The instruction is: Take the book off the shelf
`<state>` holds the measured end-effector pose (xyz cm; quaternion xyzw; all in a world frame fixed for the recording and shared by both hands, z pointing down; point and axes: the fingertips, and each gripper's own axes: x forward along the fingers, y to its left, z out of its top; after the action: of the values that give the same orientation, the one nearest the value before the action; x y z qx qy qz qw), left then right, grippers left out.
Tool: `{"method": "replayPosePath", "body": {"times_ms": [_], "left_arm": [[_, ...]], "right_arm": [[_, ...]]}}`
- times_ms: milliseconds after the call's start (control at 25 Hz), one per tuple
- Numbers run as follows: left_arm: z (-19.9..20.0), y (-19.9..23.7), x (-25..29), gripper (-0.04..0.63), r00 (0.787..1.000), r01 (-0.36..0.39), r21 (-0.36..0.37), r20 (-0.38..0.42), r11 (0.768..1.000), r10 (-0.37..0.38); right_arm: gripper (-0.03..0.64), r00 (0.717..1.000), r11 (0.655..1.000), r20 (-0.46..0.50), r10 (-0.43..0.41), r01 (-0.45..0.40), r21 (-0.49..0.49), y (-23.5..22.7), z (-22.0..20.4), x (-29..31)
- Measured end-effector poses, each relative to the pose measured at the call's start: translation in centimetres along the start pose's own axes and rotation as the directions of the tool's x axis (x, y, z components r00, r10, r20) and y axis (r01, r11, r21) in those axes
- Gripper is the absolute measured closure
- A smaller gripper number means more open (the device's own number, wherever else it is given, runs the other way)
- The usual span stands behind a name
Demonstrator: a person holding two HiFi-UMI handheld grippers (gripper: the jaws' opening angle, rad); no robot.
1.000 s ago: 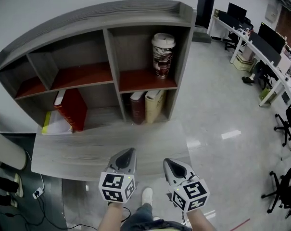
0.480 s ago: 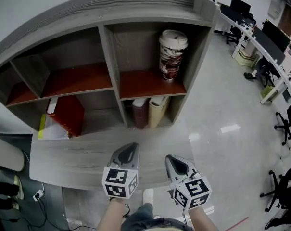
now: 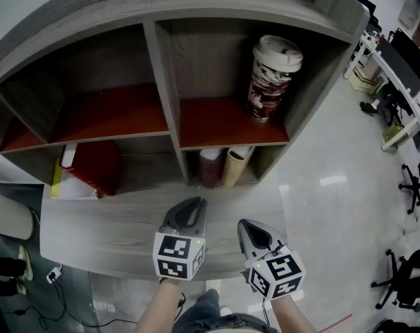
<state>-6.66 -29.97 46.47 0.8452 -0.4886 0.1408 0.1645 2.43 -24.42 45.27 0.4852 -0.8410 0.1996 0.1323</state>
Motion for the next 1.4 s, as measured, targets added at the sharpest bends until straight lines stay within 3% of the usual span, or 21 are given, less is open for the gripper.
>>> {"method": "replayPosePath", "body": {"times_ms": [400,640,1000,1400], "left_arm": [[0.7,1.7,3.7,0.476,1.000,-0.022,-0.019,-0.015,1.000,0.021],[0.3,2.1,6.1,0.379,0.998,-0.029,-0.033,-0.048,0.999,0.027],[-0.5,3.4,9.2,0.370,0.996,-0.046,-0.038,-0.081,0.998,0.042],[-0.5,2.9,11.7,0.370,0.996,-0.033,0.028,-0.084,0.999,0.035]], "right_arm": [[0.609,0.999,1.000,-0.037,0.023,-0.023,-0.001,-0.8,0.1,3.1],[0.609,0.998,1.000,-0.059,0.020,-0.019,0.016,-1.4,-0.8,3.9],[0.609,0.996,0.999,-0.092,0.008,-0.004,0.046,-2.9,-2.0,4.6],[0.609,0.993,0.998,-0.119,-0.004,0.011,0.062,-4.3,-2.8,5.2]]}}
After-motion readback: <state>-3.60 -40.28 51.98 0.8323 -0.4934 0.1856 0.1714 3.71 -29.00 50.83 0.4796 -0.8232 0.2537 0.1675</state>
